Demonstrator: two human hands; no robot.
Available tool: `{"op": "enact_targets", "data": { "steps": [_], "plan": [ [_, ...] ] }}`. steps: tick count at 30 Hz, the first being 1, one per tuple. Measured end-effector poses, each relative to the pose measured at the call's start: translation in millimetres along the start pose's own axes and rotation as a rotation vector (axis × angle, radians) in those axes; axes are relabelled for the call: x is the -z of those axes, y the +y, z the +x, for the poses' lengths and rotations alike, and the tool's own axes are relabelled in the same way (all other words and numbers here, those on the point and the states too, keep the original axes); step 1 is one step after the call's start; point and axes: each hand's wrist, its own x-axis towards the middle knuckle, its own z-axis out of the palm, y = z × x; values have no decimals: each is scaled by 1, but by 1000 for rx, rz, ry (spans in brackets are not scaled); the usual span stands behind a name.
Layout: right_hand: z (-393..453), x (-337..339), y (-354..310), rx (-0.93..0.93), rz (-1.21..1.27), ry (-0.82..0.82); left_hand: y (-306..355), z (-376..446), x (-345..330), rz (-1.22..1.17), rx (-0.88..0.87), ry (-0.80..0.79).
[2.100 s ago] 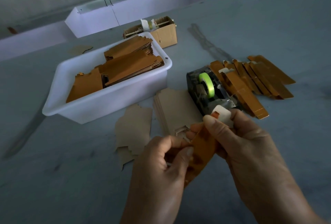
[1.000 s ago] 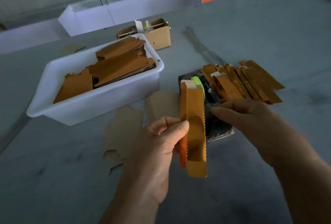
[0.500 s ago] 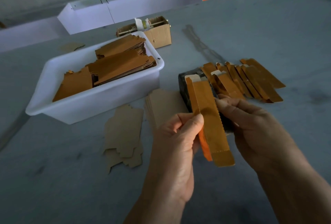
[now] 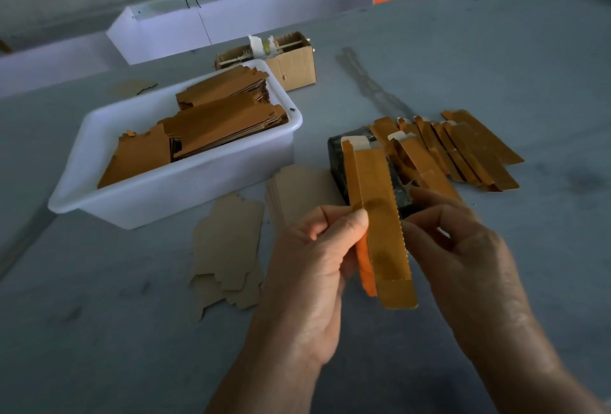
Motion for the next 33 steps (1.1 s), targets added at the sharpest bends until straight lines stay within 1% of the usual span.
{"op": "enact_targets", "data": {
  "steps": [2, 5, 8, 13, 16, 18, 20, 22, 23, 25, 27, 28, 33],
  "plan": [
    [-1, -1, 0, 3, -6, 8, 2, 3, -1, 68, -19, -24],
    [-2, -2, -1, 29, -13, 20, 4, 7, -2, 268, -42, -47],
    [-3, -3, 1, 66, -30, 37, 7, 10, -3, 391, -44, -53],
    [0, -4, 5, 173, -174, 58, 6, 12, -6, 549, -77, -27],
    [3, 1, 6, 194, -211, 29, 6, 14, -6, 564, -60, -10],
    [3, 7, 5, 169, -130, -8, 9, 16, -5, 511, -10, -23],
    [1, 17, 3, 155, -62, 23, 11, 18, -4, 428, 31, -35],
    [1, 28, -4, 183, -8, 37, 12, 17, -3, 393, 39, -39],
    [1, 33, -11, 200, 58, 0, 12, 16, -3, 388, 37, -39],
    [0, 40, -24, 226, 232, -157, 10, 12, -3, 381, 40, -39],
    [0, 41, -33, 242, 285, -311, 9, 7, -3, 393, 46, -47],
    [1, 40, -35, 245, 288, -360, 10, 5, -3, 403, 44, -53],
    [2, 34, -35, 273, 246, -412, 14, -2, 0, 414, 35, -52]
  ]
}}
